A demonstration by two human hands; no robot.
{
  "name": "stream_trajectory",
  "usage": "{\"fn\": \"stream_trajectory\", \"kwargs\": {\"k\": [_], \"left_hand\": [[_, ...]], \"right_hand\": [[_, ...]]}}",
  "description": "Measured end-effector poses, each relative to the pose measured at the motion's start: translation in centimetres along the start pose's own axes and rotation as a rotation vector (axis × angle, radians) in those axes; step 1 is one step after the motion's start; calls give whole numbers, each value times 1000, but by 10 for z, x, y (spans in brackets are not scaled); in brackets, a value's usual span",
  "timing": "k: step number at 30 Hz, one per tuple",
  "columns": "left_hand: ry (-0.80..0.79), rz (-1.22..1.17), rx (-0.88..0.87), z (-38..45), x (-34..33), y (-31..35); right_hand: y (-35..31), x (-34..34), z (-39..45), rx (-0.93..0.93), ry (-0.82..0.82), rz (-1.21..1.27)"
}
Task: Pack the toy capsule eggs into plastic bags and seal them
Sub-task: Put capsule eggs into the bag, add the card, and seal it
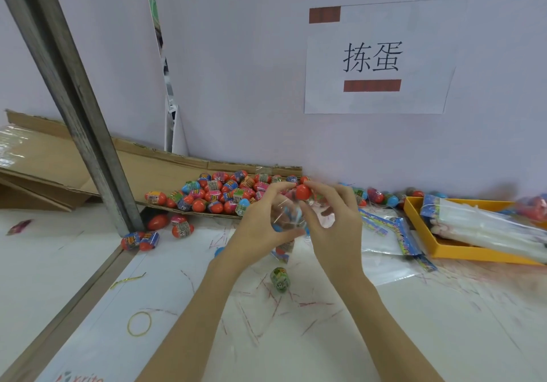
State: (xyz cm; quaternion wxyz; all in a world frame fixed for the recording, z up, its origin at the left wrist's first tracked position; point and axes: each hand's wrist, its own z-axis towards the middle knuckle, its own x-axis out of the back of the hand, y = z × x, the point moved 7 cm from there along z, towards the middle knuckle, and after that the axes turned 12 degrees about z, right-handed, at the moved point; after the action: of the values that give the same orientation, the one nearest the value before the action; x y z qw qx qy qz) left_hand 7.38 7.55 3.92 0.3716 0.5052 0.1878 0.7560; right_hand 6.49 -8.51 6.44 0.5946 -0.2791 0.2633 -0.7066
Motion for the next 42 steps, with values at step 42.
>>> {"fn": "stream_trajectory", "kwargs": {"k": [42], "left_hand": [[69,153,-97,4,-9,3]], "right_hand": [[29,1,-7,-385,5,188]]}}
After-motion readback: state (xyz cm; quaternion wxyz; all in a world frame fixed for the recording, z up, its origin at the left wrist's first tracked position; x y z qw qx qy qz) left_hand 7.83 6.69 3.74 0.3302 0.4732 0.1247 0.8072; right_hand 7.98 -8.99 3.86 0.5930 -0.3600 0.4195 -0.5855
